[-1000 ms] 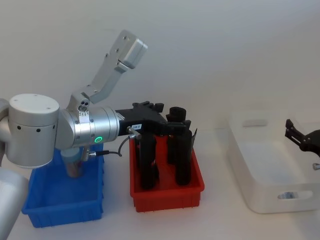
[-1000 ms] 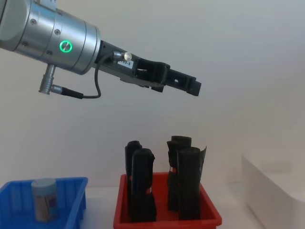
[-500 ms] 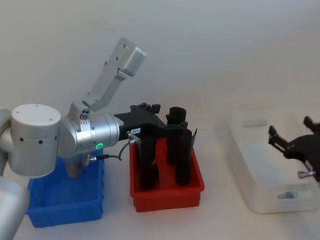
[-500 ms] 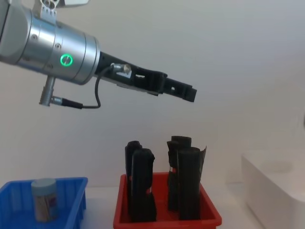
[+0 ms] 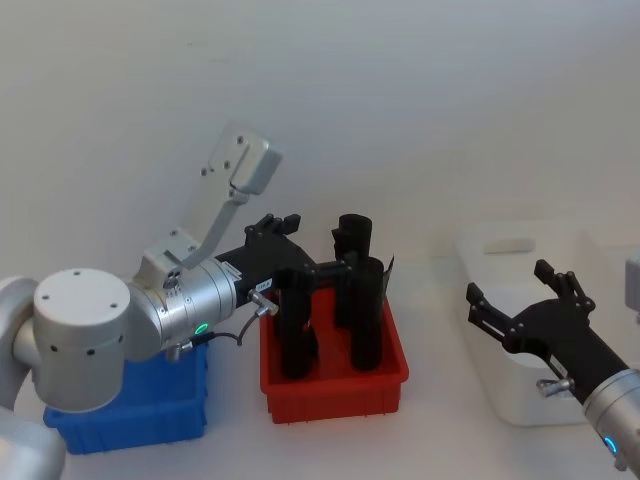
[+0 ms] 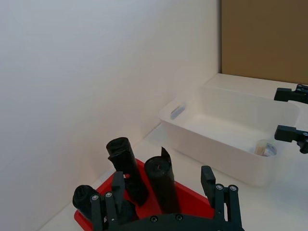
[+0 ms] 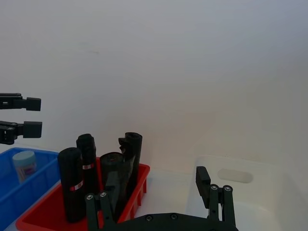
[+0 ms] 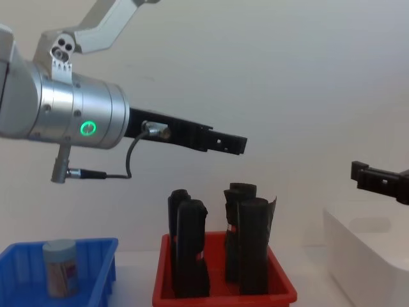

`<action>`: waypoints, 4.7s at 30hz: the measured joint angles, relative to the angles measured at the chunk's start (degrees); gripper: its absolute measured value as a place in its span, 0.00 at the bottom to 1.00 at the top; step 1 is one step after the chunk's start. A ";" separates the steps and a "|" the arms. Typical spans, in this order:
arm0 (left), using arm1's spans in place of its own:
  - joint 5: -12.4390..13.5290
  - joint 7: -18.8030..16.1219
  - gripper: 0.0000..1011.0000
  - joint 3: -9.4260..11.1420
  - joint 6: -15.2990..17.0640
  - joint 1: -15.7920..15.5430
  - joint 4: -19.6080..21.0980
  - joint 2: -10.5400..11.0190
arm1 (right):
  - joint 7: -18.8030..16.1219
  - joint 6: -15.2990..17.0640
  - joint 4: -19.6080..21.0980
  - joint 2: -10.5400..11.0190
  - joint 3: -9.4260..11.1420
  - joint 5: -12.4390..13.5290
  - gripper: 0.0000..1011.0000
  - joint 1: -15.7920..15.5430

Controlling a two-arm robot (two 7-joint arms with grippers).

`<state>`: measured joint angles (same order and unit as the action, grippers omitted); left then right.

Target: Pick the cotton swabs from the blue box and place them into the white box.

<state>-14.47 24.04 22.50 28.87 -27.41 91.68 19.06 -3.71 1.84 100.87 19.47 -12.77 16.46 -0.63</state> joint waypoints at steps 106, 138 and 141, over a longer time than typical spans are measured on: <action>2.99 -23.41 0.99 3.52 -28.07 13.82 1.50 2.83 | -14.85 -2.09 -29.51 -9.90 -2.97 -5.07 0.99 19.77; 2.99 -23.41 0.99 3.52 -28.08 13.82 1.50 2.83 | -21.68 -8.35 -54.74 -16.23 -4.78 -7.13 0.95 34.55; 2.99 -23.41 0.99 3.52 -28.07 13.82 1.50 2.83 | -22.09 -9.01 -56.79 -16.66 -4.87 -7.24 0.86 35.69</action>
<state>-11.48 0.62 26.03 0.80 -13.59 93.18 21.89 -25.80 -7.17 44.08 2.81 -17.64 9.22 35.06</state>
